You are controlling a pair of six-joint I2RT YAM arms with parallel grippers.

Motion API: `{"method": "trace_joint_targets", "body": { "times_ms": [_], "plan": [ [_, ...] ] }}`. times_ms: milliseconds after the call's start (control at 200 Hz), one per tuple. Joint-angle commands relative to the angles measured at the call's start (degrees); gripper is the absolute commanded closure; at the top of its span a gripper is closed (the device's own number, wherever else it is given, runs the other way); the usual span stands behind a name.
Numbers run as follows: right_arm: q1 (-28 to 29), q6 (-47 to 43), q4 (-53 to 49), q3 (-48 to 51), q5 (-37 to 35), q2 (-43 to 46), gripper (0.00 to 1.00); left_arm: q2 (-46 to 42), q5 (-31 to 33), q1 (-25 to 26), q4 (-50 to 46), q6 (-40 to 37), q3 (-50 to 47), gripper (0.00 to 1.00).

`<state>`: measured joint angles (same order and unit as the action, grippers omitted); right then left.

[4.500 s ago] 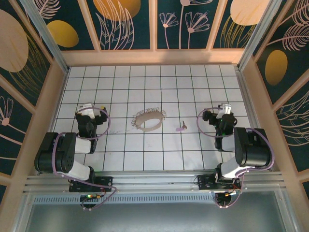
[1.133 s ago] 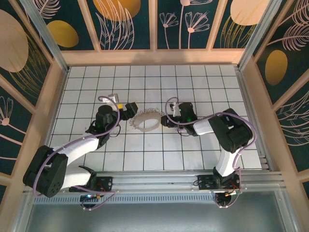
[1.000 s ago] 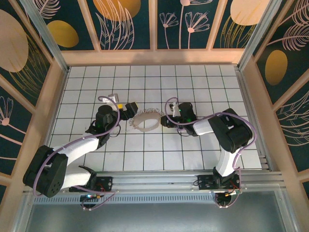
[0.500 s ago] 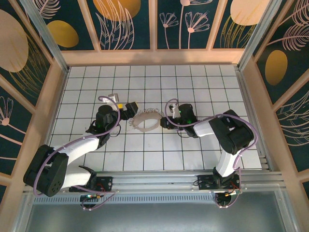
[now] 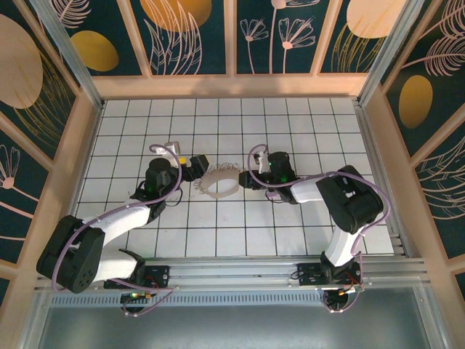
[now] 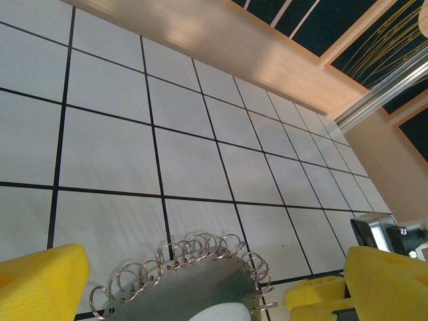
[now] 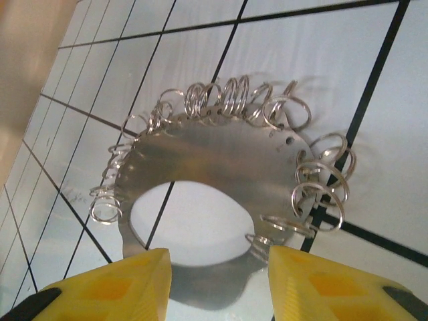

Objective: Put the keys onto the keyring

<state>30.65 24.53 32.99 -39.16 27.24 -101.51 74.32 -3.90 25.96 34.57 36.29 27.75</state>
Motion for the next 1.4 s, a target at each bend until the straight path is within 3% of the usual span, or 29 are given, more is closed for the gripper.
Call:
{"method": "trace_joint_targets", "body": {
  "times_ms": [0, 521, 1396],
  "plan": [
    [0.4, -0.4, -0.1, -2.2, -0.3, -2.1, 0.57, 0.2, -0.4, 0.4, 2.3, 0.3, 0.3, 0.03],
    [1.7, -0.4, 0.1, -1.9, 2.5, -4.1, 0.61, 0.9, -0.4, 0.4, 3.1, 0.4, 0.2, 0.02],
    [3.1, -8.5, -9.4, -1.4, -9.9, 3.6, 0.59, 1.3, -0.9, 0.4, 4.3, 0.7, -0.1, 0.01]
  ]
}}
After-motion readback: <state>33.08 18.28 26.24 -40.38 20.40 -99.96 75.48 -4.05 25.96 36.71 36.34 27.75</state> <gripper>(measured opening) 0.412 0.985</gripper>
